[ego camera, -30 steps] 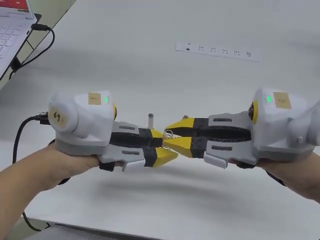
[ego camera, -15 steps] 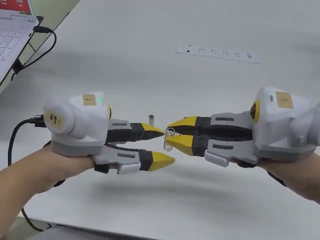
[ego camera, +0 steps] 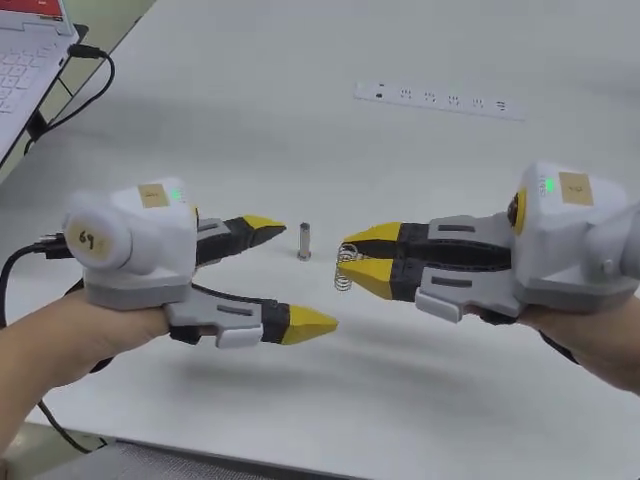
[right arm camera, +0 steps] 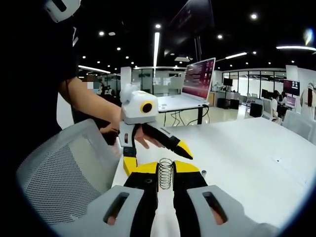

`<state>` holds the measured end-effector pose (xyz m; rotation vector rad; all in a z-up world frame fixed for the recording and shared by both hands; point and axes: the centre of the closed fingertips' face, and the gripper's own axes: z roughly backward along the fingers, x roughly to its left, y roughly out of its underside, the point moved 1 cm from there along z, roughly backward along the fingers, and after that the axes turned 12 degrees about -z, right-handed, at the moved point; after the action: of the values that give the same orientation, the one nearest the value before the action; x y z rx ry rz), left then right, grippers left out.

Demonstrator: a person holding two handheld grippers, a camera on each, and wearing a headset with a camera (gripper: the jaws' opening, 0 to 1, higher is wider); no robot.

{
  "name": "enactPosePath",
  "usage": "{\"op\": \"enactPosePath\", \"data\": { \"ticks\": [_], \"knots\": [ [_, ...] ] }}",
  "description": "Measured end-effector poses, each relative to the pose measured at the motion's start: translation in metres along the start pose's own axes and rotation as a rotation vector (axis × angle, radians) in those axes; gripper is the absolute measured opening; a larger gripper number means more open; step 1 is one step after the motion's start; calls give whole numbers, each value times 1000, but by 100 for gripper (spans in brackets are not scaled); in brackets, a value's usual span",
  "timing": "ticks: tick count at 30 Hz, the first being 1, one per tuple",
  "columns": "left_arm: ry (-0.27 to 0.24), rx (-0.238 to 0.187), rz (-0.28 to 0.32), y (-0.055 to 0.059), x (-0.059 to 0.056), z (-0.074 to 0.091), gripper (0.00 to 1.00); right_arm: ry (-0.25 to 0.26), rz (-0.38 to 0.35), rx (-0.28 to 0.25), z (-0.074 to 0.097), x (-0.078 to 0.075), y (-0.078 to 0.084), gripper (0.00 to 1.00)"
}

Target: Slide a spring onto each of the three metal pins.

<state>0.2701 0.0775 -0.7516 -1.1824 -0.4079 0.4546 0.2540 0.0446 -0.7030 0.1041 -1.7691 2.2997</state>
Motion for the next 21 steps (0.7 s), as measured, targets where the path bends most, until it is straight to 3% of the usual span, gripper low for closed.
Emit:
{"op": "enactPosePath", "data": {
  "ticks": [5,11,13,21],
  "knots": [
    [-53,-6,11,2,9,5,98,8,-5,-4,1,-1,0,8],
    [-71,-21,0,3,12,11,98,14,-9,-5,0,-2,1,8],
    [-76,9,-50,8,12,12,98,15,-8,-3,0,-3,2,8],
    [-89,13,-19,16,14,18,98,31,-6,6,2,-7,5,8]
  ]
}}
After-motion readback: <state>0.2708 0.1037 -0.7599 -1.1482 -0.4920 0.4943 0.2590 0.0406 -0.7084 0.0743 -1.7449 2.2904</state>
